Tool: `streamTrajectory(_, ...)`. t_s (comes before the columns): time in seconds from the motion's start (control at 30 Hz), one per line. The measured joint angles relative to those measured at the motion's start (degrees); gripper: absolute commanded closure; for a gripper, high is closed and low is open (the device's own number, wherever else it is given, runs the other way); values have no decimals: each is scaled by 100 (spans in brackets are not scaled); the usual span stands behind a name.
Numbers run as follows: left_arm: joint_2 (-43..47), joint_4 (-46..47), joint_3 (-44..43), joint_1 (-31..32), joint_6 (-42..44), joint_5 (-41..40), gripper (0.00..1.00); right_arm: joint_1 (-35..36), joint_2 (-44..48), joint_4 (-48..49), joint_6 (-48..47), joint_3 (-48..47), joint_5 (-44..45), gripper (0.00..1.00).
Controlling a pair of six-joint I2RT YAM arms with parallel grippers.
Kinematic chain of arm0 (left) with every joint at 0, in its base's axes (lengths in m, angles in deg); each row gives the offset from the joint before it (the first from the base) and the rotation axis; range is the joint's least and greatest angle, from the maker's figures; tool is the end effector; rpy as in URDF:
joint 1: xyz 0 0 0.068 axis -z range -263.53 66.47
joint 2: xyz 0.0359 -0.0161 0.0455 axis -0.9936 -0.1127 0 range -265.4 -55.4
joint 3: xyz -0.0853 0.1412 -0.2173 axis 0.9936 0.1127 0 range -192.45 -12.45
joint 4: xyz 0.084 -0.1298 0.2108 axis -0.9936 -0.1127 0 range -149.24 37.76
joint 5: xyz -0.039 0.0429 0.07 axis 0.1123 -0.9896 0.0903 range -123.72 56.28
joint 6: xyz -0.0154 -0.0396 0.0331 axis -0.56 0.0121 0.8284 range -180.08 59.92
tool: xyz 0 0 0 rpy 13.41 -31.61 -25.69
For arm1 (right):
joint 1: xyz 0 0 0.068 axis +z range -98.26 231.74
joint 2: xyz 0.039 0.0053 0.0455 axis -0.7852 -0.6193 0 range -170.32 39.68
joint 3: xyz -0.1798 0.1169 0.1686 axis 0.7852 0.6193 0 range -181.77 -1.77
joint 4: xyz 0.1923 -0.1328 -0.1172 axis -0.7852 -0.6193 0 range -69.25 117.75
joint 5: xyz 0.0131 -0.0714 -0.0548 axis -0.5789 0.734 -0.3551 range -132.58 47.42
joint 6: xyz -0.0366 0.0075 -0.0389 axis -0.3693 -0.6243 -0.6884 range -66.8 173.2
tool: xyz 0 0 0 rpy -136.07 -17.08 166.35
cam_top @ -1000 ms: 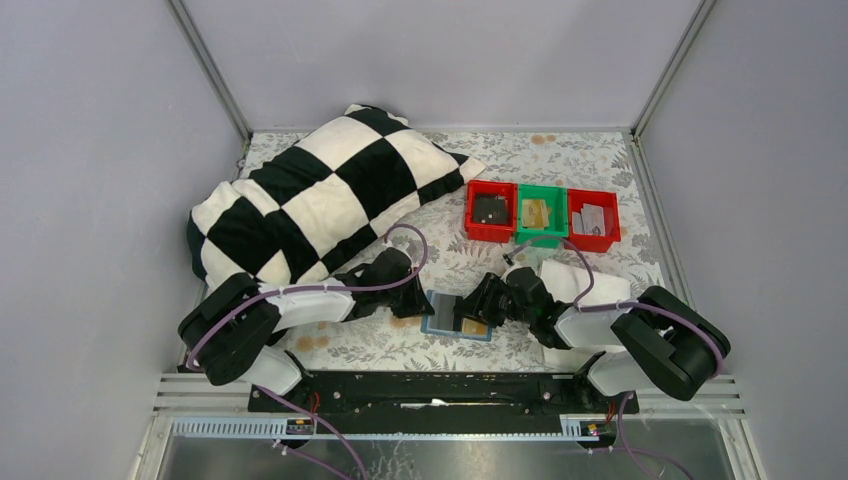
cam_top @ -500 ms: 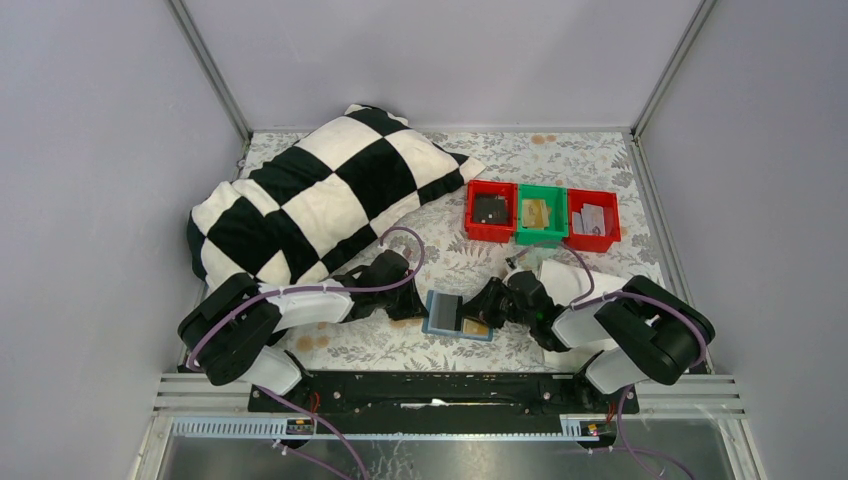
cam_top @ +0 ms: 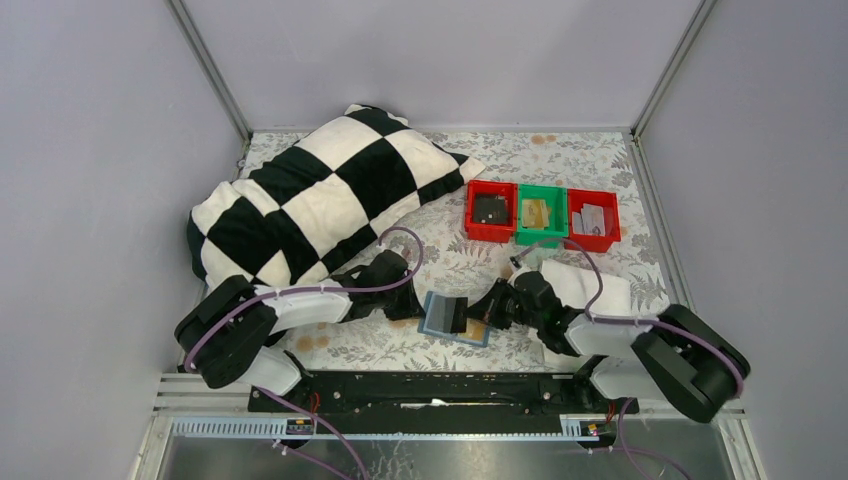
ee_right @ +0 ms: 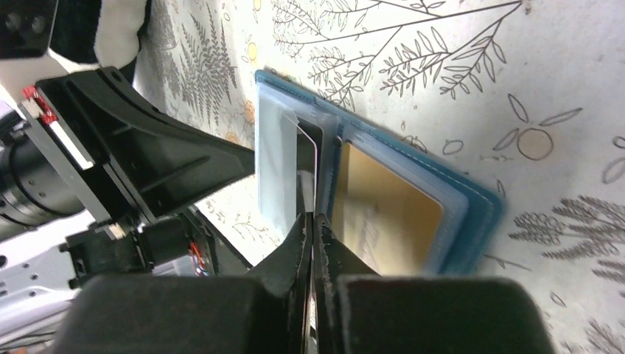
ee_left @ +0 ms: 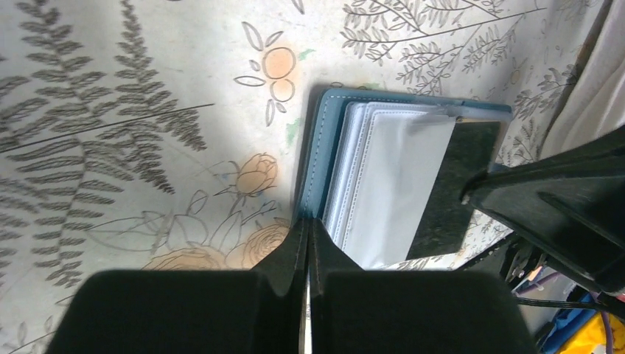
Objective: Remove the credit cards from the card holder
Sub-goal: Remove the credit card from the card holder, then place the credit card in the storage box.
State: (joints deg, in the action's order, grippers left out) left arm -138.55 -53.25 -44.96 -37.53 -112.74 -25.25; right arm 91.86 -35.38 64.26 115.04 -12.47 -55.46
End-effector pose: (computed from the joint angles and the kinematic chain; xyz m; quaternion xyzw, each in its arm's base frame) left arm 0.1754 -0.1893 0.1387 -0.0305 0.9418 -0.2939 0.1605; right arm 0.1542 0.1402 0.1229 0.1035 0.8467 0.4590 0.2483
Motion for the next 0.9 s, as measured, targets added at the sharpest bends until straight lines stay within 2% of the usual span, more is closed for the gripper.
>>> streamTrajectory(0.17, 184, -330, 4, -85, 122, -129, 100, 0, 802, -946, -431, -4, 87, 100)
streamTrajectory(0.63, 507, -1121, -33, -122, 343, -588, 100, -4, 2124, -2721, -957, -258, 404, 100)
streamTrajectory(0.77, 667, -1519, -87, -122, 380, -645, 100, -7, 2151, -3261, -1036, -671, 446, 100)
streamTrajectory(0.9, 1158, -2127, -385, -120, 426, -811, 100, -7, 2151, -4170, -1228, -1628, 605, 100)
